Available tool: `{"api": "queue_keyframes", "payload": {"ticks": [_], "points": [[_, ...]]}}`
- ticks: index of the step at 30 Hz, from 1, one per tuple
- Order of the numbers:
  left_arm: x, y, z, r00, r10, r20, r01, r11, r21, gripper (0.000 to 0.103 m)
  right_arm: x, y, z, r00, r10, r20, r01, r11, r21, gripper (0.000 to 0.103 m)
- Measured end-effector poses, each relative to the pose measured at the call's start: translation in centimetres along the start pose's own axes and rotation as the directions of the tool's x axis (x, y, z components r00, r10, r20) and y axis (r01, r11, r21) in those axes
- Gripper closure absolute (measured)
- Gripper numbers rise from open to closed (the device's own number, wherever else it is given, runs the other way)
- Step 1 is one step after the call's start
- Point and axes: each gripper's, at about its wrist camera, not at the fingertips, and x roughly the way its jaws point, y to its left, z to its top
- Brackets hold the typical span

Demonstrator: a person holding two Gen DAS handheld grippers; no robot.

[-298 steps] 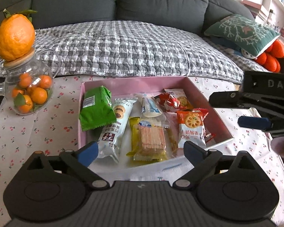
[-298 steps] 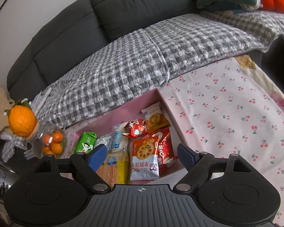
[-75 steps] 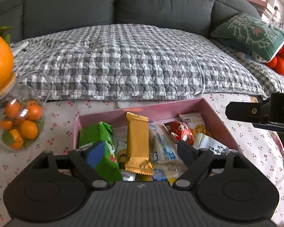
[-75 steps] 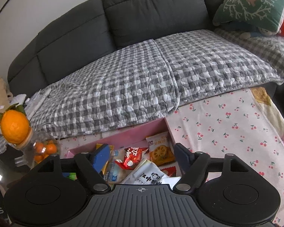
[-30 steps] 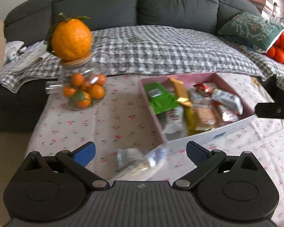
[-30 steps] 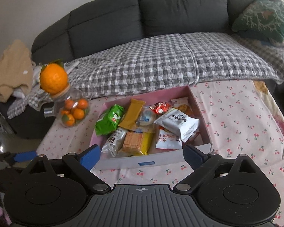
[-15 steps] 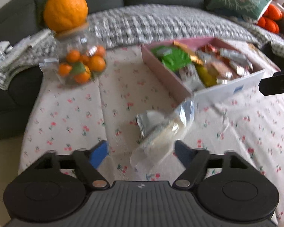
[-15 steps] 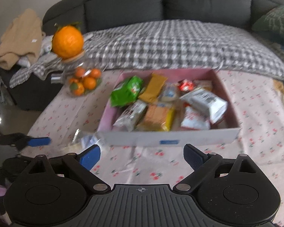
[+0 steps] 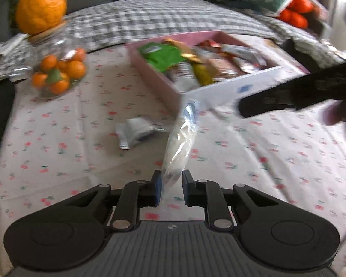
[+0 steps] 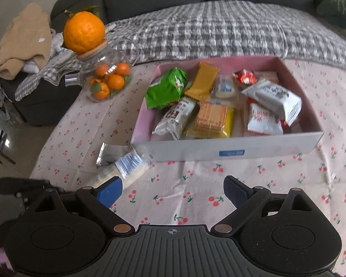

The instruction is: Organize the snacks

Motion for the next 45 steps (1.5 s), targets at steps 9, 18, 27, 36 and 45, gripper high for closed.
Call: {"api": "queue_keyframes", "payload": {"ticks": [9,18,27,36,45], "points": [[-1.2,-0.5,0.0,0.995,-0.094,0.042,0.091,0.994,0.058,0.058,1.1,0.1,-0.2,0.999,0.000,-0.044,0.002,1.000,0.030,0.007],[0.4,2.1,1.7,0.989,0.125,0.074,-0.131,0.987,0.093,0.038,2.7,0.1,-0.3,0.995,0.001,-0.095,0.009,0.994,0.113,0.007],[3.9,3.3,3.2,0.994,0.061,0.091,-0.087,0.940,0.329,0.045,3.0,1.9,-1.7,0.998,-0.058,-0.006,0.058,0.990,0.128,0.007],[5.0,4.7,3.7,0.997,-0.014,0.075,-0.012,0.944,0.329,0.075,5.3,5.5,-3.4,0.989,-0.138,0.055,0.138,0.990,0.001,0.006],[4.1,4.3,2.9,0.994,0.088,0.064,-0.097,0.981,0.167,0.076,5.1,5.9,-4.7,0.987,-0.149,0.053,0.156,0.970,-0.188,0.017]]}}
